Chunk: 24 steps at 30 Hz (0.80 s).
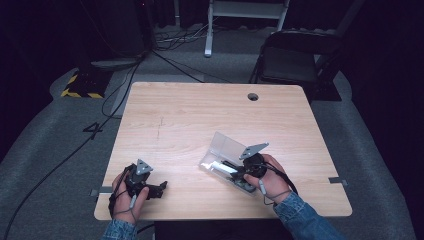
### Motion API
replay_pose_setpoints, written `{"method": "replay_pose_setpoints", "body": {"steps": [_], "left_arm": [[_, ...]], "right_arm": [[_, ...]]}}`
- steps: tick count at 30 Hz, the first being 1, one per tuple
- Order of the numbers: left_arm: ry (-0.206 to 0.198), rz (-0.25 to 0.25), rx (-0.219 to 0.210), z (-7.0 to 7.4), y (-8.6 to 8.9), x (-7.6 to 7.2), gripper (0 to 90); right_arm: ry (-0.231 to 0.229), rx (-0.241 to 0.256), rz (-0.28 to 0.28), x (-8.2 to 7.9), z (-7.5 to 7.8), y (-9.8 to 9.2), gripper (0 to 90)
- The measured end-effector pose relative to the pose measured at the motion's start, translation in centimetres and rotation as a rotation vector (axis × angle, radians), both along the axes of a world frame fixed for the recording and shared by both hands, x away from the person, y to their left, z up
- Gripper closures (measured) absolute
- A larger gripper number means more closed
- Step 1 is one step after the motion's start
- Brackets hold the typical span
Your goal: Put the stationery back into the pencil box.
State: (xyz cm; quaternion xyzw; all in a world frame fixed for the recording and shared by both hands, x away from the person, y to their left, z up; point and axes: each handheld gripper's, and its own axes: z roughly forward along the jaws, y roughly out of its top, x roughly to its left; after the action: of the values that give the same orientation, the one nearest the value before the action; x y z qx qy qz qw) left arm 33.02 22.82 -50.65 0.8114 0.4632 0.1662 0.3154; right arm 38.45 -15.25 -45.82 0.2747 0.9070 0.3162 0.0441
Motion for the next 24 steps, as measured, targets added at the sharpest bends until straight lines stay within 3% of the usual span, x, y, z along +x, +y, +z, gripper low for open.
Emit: {"method": "replay_pose_setpoints", "body": {"steps": [24], "left_arm": [[0.000,0.000,0.000,0.00,0.00,0.00,0.1]], "right_arm": [[-0.019,0.007,-0.034,0.71,-0.99,-0.37,68.8]]}}
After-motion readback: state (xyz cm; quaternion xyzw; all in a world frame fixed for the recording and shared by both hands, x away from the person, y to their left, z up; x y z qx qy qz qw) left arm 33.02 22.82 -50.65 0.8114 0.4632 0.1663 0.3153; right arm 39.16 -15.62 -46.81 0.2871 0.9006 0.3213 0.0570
